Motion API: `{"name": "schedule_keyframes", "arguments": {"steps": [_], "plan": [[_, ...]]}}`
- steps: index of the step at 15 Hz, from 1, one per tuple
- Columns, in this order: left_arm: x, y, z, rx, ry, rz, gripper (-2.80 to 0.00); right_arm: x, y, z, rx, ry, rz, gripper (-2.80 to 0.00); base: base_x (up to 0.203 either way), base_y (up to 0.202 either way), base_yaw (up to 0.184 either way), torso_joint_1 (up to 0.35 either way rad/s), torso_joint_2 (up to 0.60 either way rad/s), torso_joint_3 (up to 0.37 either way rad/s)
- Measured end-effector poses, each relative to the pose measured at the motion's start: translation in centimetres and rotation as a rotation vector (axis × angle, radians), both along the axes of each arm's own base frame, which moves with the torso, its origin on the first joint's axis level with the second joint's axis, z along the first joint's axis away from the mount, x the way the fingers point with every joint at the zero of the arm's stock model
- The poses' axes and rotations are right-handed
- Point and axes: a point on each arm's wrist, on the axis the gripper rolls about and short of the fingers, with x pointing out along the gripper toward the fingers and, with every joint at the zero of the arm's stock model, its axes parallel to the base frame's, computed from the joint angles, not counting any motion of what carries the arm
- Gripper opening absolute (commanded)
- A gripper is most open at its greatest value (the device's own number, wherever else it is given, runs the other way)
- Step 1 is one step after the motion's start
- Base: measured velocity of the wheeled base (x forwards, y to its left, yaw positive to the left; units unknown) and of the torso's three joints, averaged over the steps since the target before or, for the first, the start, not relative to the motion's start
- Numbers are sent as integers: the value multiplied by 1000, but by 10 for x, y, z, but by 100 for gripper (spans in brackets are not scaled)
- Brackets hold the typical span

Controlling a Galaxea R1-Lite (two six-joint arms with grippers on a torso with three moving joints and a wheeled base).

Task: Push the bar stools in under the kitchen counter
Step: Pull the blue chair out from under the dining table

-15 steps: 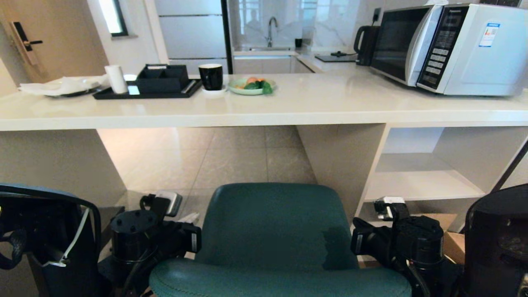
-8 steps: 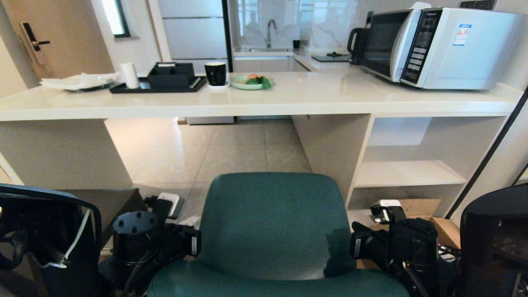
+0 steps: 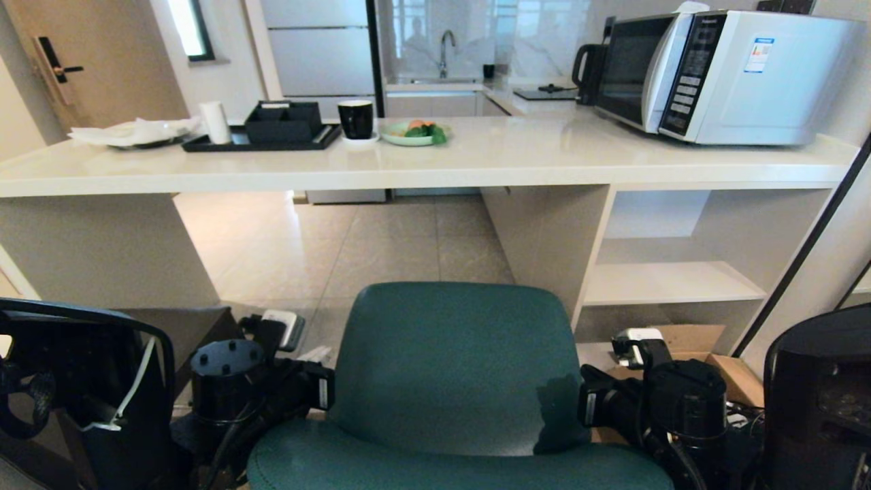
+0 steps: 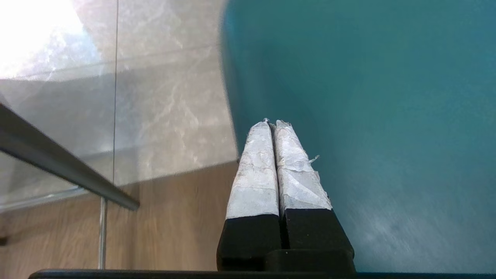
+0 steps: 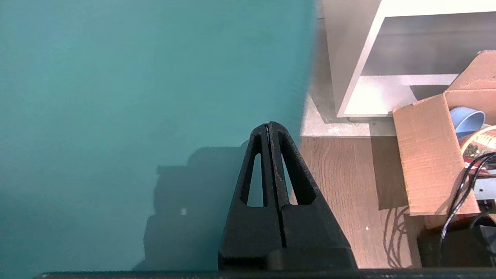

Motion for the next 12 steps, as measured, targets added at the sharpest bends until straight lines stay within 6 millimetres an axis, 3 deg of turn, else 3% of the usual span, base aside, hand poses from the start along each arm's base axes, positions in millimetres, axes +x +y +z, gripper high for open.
{"name": "schedule_keyframes", "arguments": {"steps": [12], "plan": [[33,0,-9,-12,-33,36,-280,-15,1,23,5,-66,53,-280,0,0,0,0,0,0]]}}
